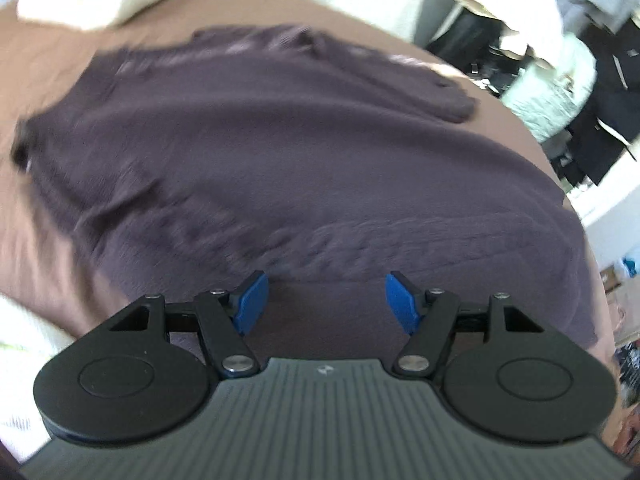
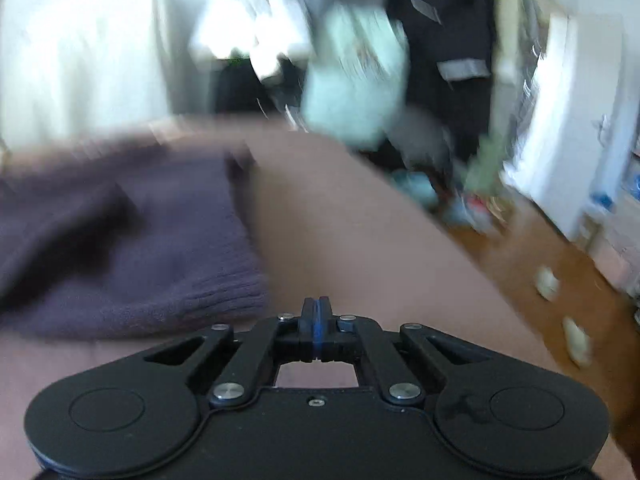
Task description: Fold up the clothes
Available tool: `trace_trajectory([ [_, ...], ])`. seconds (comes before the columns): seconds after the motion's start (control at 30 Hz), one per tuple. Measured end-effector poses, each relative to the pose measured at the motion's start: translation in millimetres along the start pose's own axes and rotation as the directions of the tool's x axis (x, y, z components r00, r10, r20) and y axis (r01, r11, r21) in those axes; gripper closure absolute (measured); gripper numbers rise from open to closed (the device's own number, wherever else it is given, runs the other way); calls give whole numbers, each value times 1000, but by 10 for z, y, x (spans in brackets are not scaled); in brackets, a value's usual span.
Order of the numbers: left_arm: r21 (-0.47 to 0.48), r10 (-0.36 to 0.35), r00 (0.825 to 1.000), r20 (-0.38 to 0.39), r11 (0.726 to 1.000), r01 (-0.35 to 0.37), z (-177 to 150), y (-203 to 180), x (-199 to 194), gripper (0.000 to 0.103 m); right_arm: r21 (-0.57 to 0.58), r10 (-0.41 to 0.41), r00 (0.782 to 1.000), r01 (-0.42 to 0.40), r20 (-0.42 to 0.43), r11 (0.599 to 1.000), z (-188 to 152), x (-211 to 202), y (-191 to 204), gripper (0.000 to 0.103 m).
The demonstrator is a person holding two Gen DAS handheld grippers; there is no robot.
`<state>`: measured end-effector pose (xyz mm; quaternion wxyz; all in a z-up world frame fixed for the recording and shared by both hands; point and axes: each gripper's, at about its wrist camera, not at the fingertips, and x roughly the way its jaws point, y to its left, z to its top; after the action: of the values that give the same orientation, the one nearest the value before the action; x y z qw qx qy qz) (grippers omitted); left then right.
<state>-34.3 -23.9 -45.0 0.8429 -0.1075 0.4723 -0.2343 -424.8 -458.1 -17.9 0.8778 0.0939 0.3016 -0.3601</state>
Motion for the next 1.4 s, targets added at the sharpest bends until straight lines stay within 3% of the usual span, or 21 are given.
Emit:
trace_trajectory([
  [0.07, 1, 0, 1000, 10, 1000, 0, -28, 15, -13, 38, 146, 145, 989, -142, -9, 979, -104, 13, -201, 103],
  [0.13, 11, -16, 999, 35, 1000, 16, -49, -14, -47, 38, 234, 200, 980, -194, -1, 953, -89, -2, -273, 100],
  [0.17, 25, -33, 999, 44, 999, 32, -45, -62, -49, 38, 221, 219, 976, -215, 5, 951, -31, 5, -241, 93],
  [0.23, 67, -63, 996, 57, 996, 59, -39, -199, -17, 38, 141, 242, 970, -243, 29, 960, 155, 12, -109, 92],
  [0.27, 97, -86, 995, 58, 992, 80, -32, -298, 21, 38, 100, 255, 966, -258, 41, 961, 242, 13, -37, 76],
  [0.3, 126, -112, 992, 50, 986, 105, -30, -404, 69, 38, 69, 286, 957, -288, 40, 955, 319, 38, 24, 53],
  [0.37, 187, -147, 989, 22, 972, 140, -45, -666, 195, 38, 23, 346, 938, -346, 15, 938, 443, 192, 157, 44],
  [0.4, 227, -164, 986, 9, 961, 158, -60, -822, 258, 38, 0, 371, 929, -371, 0, 929, 502, 274, 220, 44],
  [0.53, 390, -192, 980, -46, 900, 195, -161, -1393, 461, 38, -82, 346, 935, -352, -83, 932, 629, 740, 370, 44],
  [0.6, 456, -169, 984, -64, 872, 179, -210, -1637, 555, 38, -97, 328, 938, -339, -111, 936, 641, 923, 408, 44],
  [0.67, 480, -152, 986, -68, 862, 166, -235, -1774, 613, 38, -130, 307, 945, -320, -109, 938, 610, 962, 449, 44],
  [0.83, 444, -165, 982, -94, 875, 190, -257, -1818, 732, 38, -210, 290, 953, -302, -85, 930, 482, 891, 439, 44],
  [1.0, 389, -132, 989, -70, 909, 149, -313, -1693, 811, 38, -93, 327, 940, -335, -93, 938, 470, 970, 286, 43],
  [1.03, 370, -98, 992, -74, 922, 118, -328, -1680, 845, 38, -77, 337, 936, -345, -106, 935, 461, 973, 283, 45],
  [1.07, 354, -65, 995, -79, 931, 88, -340, -1669, 877, 38, -69, 342, 934, -350, -107, 934, 457, 963, 275, 54],
  [1.1, 357, -41, 996, -80, 932, 67, -350, -1675, 896, 38, -72, 339, 936, -346, -92, 935, 457, 941, 271, 60],
  [1.2, 412, -17, 998, -57, 911, 39, -401, -1766, 884, 38, -112, 313, 948, -317, -54, 942, 439, 818, 314, 65],
  [1.3, 447, -5, 999, -50, 894, 27, -435, -1816, 853, 38, -183, 293, 956, -291, -15, 939, 389, 664, 389, 65],
  [1.4, 443, -12, 999, -49, 896, 33, -450, -1782, 849, 37, -253, 289, 957, -276, 15, 927, 333, 531, 471, 65],
])
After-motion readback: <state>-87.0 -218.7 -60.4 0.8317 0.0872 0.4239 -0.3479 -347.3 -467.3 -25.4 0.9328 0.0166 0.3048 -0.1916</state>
